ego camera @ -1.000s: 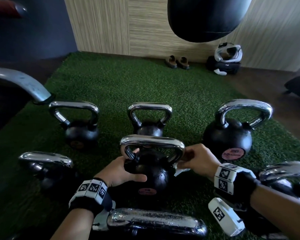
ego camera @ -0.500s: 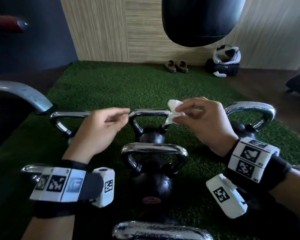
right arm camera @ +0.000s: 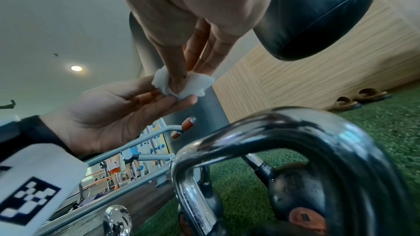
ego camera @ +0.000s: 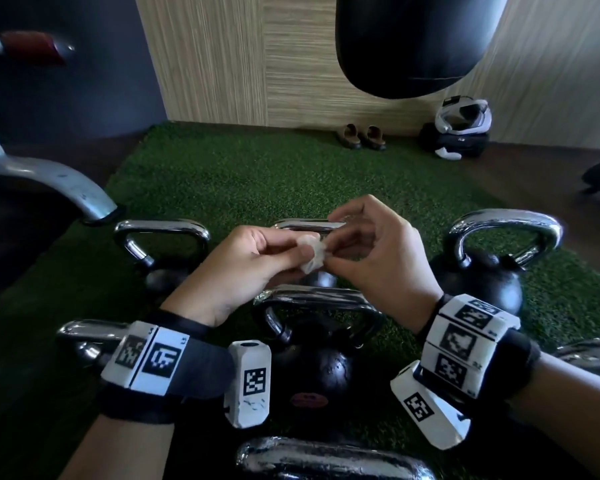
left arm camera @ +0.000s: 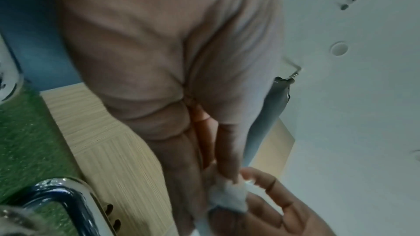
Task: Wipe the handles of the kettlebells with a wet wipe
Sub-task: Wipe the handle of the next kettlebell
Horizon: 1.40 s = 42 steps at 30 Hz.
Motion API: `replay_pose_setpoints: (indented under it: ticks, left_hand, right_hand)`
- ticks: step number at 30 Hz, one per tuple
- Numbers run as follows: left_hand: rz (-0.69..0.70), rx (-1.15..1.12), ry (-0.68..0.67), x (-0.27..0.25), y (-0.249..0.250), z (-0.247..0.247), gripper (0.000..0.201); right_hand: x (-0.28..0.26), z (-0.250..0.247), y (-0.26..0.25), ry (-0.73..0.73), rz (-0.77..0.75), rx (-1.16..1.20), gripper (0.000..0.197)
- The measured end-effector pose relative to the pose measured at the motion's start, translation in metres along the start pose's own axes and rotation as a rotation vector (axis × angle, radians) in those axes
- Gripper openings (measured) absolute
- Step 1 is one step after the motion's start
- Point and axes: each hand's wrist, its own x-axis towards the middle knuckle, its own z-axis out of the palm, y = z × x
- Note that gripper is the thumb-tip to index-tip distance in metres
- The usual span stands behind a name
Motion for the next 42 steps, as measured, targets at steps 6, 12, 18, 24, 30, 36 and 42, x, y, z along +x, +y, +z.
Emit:
replay_pose_setpoints:
  ticks: [6,12,18,24,30,36,42]
  left_hand:
    - [0.231,0.717,0.258,-0.011,-0.007,-0.015,0.027]
    - [0.437,0.807,0.128,-0.019,-0.033,0.015,0.015]
    - [0.5,0.852,0.217,-0.024,-0.054,0.008,0.022]
    - [0.547,0.862,0.278,-0.033,-0.066,-0.004,0.029]
    - [0.383,0.631,0.45,-0.038,-0.088,-0.032,0.024]
    - [0.254,0.445,0.436,-0.038,-0.109,-0.041,0.026]
    - [0.122,0.144,0.42,-0.039,-0.116,-0.039,0.027]
  right_hand:
    - [-0.016,-0.021,0.045,0.174,0.142,-0.178,0.052]
    - [-0.06,-0.02,0.123,0.043,0.639,-0.213,0.047]
    - [-0.081,-0.003,0.132,-0.166,0.728,0.022,0.047]
    - [-0.081,0.003,0.136,-0.11,0.641,-0.164,0.046]
    - [-0.087,0.005,0.135,-0.084,0.612,-0.193,0.038]
    - [-0.086,0.001,0.137,-0.114,0.589,-0.144,0.042]
    - [-0.086,0.0,0.137,-0.13,0.571,-0.126,0.039]
